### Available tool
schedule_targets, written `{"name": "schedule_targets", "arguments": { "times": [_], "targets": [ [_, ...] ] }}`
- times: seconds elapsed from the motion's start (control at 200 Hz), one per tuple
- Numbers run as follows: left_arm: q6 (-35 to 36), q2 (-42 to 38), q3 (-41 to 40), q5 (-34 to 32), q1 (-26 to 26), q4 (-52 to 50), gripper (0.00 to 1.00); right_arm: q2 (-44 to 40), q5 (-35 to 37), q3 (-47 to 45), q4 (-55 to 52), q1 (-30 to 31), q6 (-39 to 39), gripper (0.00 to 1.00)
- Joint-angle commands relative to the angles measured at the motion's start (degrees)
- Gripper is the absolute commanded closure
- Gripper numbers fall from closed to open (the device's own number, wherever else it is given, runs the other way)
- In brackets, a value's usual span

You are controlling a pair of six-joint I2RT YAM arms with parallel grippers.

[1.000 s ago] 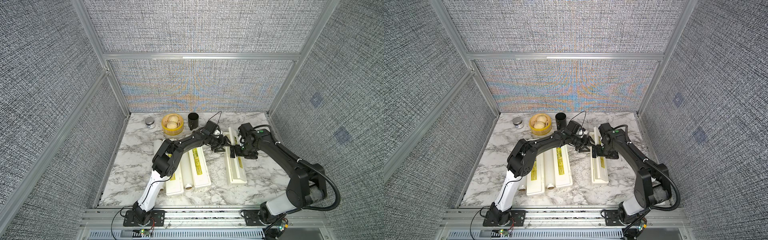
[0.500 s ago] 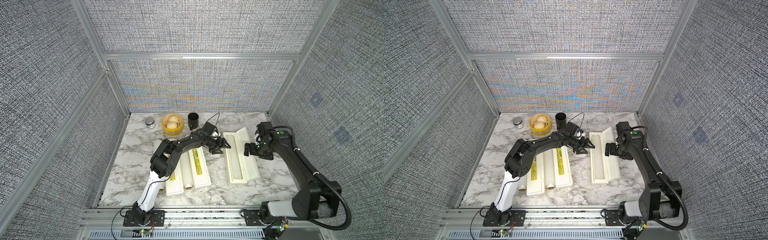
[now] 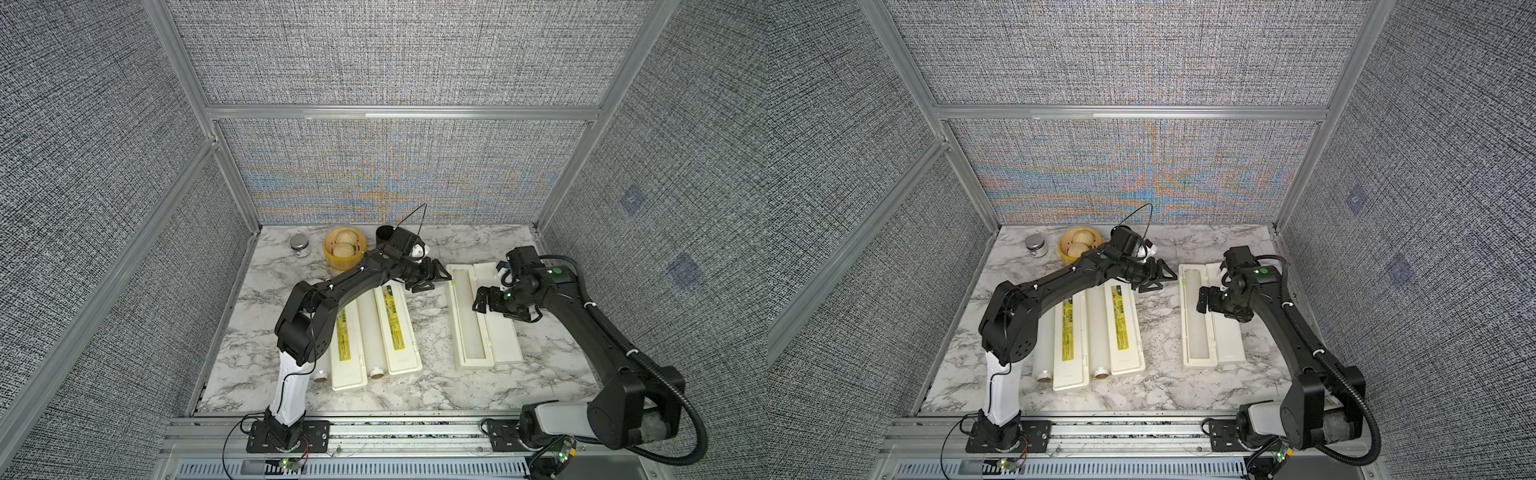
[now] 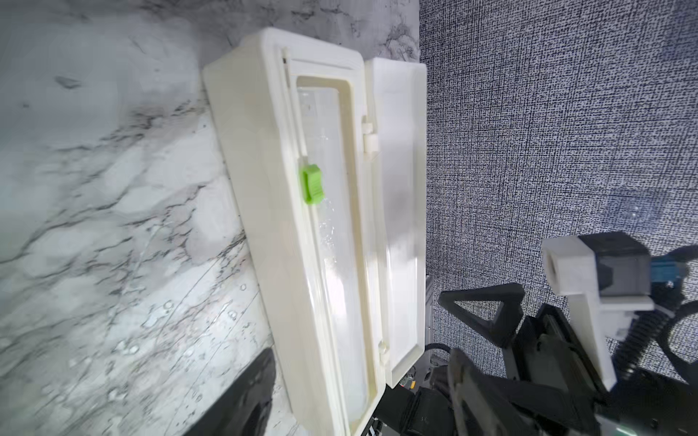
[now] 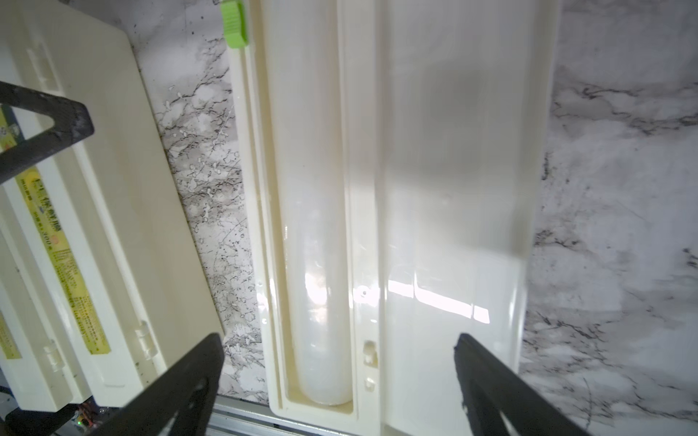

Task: Put plastic wrap rolls into dispensers
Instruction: Open the lid of the plastic wrap cutting box, then pick up the plastic wrap cutting box from the center of the board.

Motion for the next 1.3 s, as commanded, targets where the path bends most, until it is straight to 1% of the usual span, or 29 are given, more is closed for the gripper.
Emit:
{"name": "schedule_targets", "arguments": {
  "times": [0.0, 0.165, 0.275, 0.395, 0.44, 0.555, 0.62, 0.706, 0.856, 0.976, 1.296],
  "targets": [
    [4.0, -4.3, -3.2, -2.9, 1.4, -4.3, 0.28, 0.9, 1.4, -0.1, 2.6, 3.8, 2.5, 0.03],
    [6.4, -12.1, -11.5, -4.8, 4.7, -6.3, 0.28, 3.8, 4.7, 0.4, 5.0, 10.1, 5.9, 0.07],
    [8.3, -17.3, -16.5, -6.8, 7.6, -8.9, 0.28, 5.2, 4.0, 1.3, 7.1, 14.0, 7.5, 0.09],
    [9.5, -22.9, -21.4, -8.8, 10.6, -11.6, 0.28, 8.2, 3.1, 4.4, 8.7, 19.2, 8.9, 0.1],
    [9.2, -25.2, -23.3, -9.4, 11.9, -12.1, 0.28, 9.6, 2.8, 6.0, 9.2, 21.3, 9.4, 0.09],
    [9.9, -29.7, -26.8, -11.6, 15.2, -15.9, 0.28, 14.2, 3.8, 10.4, 9.8, 26.4, 10.2, 0.01],
    [10.7, -31.3, -28.4, -11.9, 16.9, -17.2, 0.28, 17.3, 4.4, 13.0, 10.0, 28.6, 10.8, 0.01],
    [10.3, -33.7, -31.1, -11.5, 18.6, -16.2, 0.28, 21.5, 5.6, 17.1, 9.8, 31.5, 11.1, 0.01],
    [10.4, -35.8, -34.1, -10.8, 20.8, -15.6, 0.28, 27.8, 7.5, 22.0, 9.8, 34.2, 13.2, 0.01],
    [10.1, -37.2, -36.1, -9.6, 21.7, -14.1, 0.28, 31.8, 9.7, 25.2, 7.4, 35.9, 13.7, 0.01],
    [10.2, -37.2, -38.3, -7.1, 23.0, -11.6, 0.28, 38.3, 11.2, 28.4, 4.5, 37.5, 14.8, 0.01]
  ]
}}
